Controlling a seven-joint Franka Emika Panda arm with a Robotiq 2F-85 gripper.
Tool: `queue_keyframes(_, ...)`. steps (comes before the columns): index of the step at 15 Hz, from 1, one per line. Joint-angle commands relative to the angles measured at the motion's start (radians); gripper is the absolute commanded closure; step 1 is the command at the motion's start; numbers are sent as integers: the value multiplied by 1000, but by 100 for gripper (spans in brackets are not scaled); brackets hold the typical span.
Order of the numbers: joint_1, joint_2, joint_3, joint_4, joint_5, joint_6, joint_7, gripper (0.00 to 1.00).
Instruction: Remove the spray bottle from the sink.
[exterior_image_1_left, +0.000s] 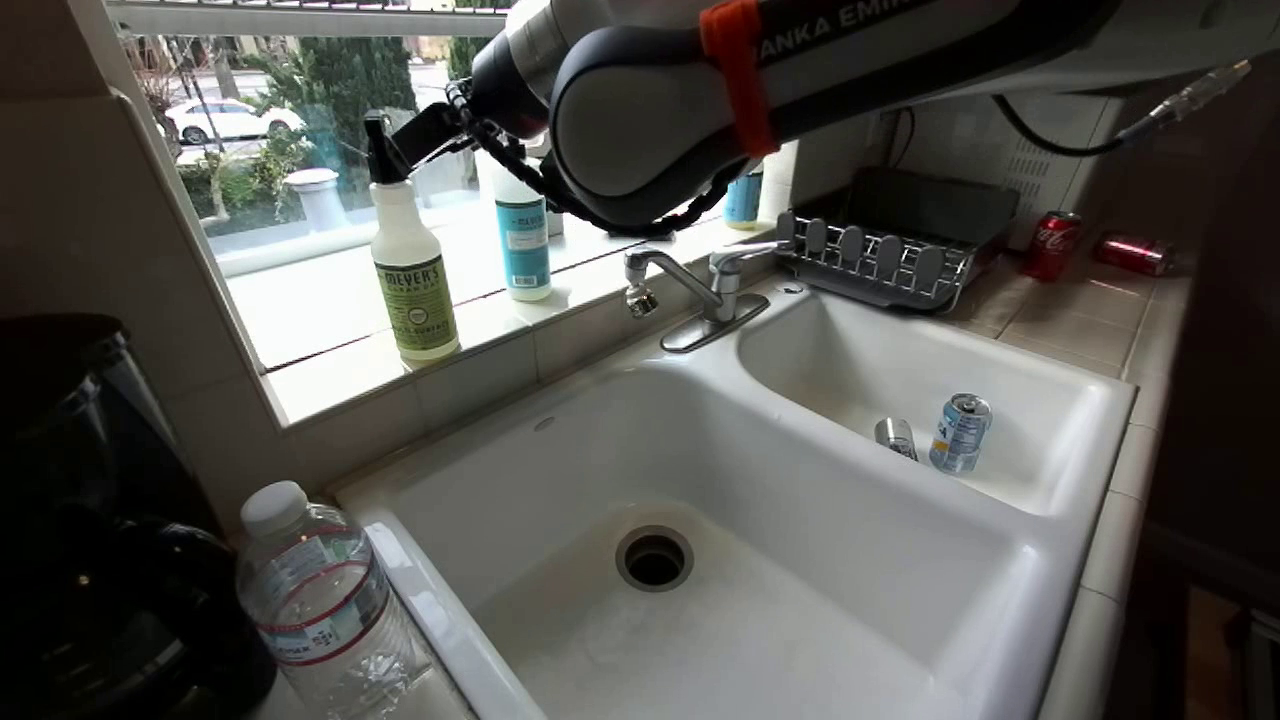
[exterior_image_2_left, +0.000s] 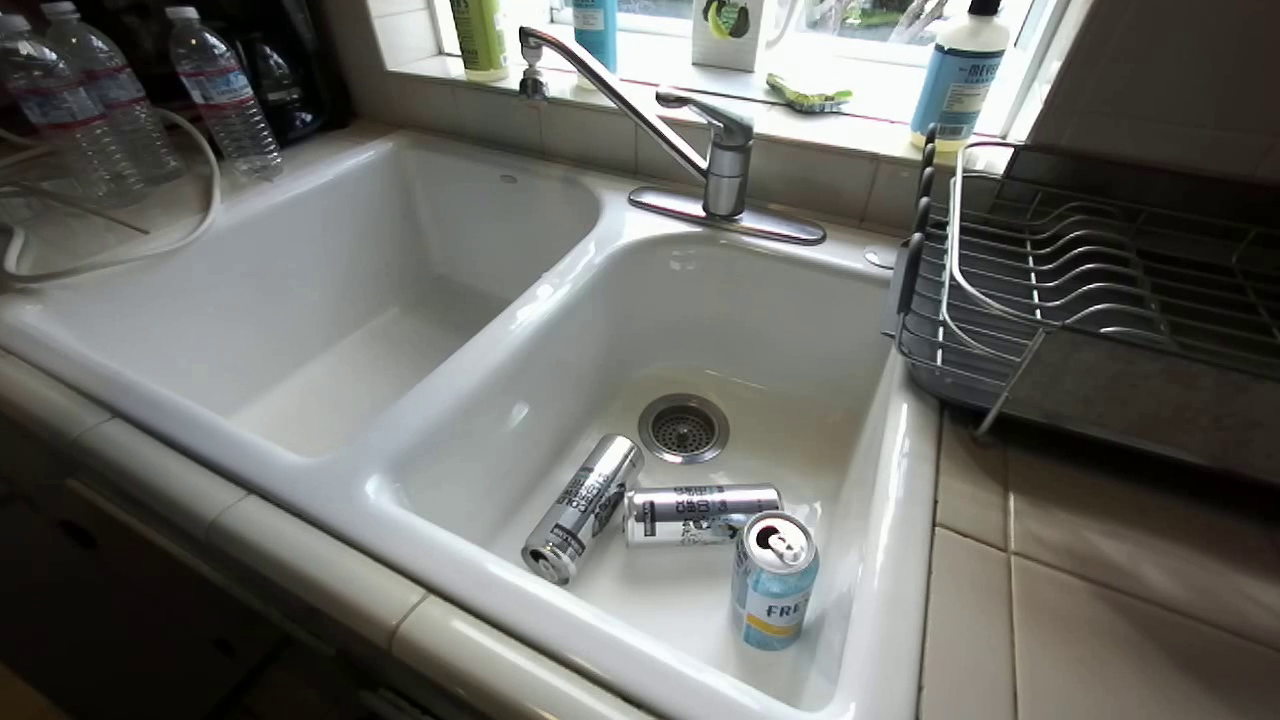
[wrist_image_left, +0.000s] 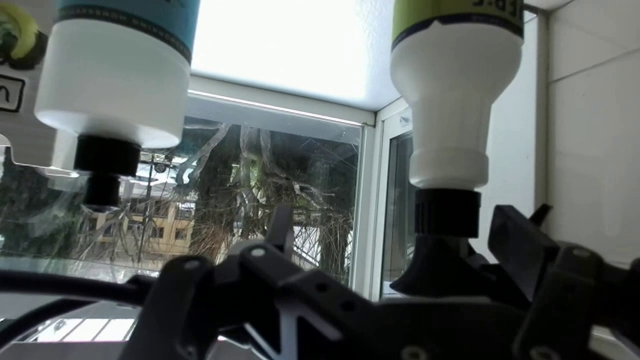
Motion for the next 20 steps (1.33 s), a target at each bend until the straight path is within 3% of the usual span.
queue_keyframes(1, -33, -151, 72, -142, -148, -146, 45, 0)
queue_keyframes(7, -94, -283, 175, -223, -281, -371, 46, 0)
queue_keyframes(11, -136, -341, 228, -270, -292, -459, 46, 0)
queue_keyframes(12, -145, -353, 240, -283, -280, -473, 48, 0)
queue_keyframes(13, -155, -297, 249, -209, -280, -447, 36, 0)
queue_keyframes(20, -173, -299, 268, -207, -277, -452, 34, 0)
